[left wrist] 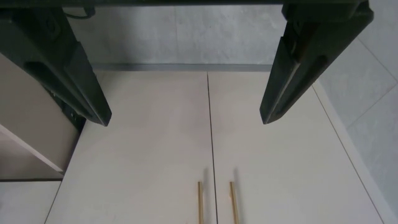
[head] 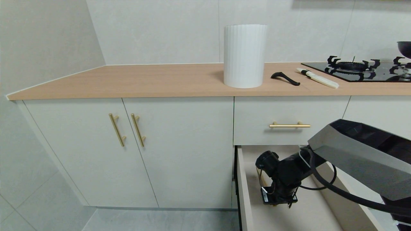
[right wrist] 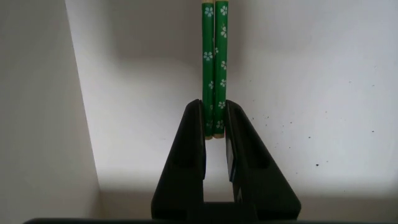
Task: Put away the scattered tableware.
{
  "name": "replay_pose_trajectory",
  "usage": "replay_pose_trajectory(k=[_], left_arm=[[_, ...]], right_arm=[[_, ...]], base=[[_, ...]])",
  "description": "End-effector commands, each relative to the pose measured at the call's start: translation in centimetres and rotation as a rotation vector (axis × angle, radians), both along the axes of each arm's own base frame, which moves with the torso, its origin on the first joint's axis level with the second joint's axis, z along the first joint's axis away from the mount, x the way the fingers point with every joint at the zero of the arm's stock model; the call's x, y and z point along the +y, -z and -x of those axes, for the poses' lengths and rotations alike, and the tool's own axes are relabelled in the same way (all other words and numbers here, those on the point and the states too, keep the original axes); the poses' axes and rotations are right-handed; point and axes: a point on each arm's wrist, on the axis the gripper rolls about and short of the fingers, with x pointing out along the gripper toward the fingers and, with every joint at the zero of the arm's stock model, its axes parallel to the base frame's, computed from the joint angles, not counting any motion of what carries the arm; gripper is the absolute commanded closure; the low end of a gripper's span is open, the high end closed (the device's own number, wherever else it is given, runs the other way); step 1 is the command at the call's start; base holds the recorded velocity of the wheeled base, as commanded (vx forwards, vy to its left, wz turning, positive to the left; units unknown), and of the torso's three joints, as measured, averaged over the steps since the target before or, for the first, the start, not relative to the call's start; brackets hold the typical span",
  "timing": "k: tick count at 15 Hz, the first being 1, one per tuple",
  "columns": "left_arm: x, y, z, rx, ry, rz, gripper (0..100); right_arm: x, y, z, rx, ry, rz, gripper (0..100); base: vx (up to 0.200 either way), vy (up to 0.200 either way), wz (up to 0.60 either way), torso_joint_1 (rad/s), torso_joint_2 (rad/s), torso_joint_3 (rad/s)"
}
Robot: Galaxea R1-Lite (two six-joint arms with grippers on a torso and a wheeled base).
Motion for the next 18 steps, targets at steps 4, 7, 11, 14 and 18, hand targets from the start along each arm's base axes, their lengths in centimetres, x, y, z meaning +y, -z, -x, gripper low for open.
replay_pose_trajectory(k=[4, 7, 11, 14, 18], left_arm=[[0.0, 0.0, 0.0, 0.0, 0.0, -0.001, 0], [0.0, 0.0, 0.0, 0.0, 0.0, -0.001, 0], [0.0, 0.0, 0.0, 0.0, 0.0, 0.0, 0], [0.0, 0.0, 0.0, 0.0, 0.0, 0.0, 0], [0.0, 0.0, 0.0, 0.0, 0.0, 0.0, 0]], right_arm=[[0.16, 0.3, 0.14, 0.008, -0.005, 0.006, 100], [0.16, 0.36, 0.14, 0.009, -0.005, 0.006, 100], [0.09, 0.42, 0.12, 0.009, -0.003, 0.01, 100], [0.09, 0.42, 0.12, 0.009, -0.003, 0.01, 0], [0.1, 0.3, 0.11, 0.007, -0.002, 0.007, 0]], base=[[0.0, 0.0, 0.0, 0.0, 0.0, 0.0], [0.0, 0.0, 0.0, 0.0, 0.0, 0.0], [0.0, 0.0, 0.0, 0.0, 0.0, 0.0], [0.0, 0.0, 0.0, 0.0, 0.0, 0.0], [0.0, 0.0, 0.0, 0.0, 0.0, 0.0]])
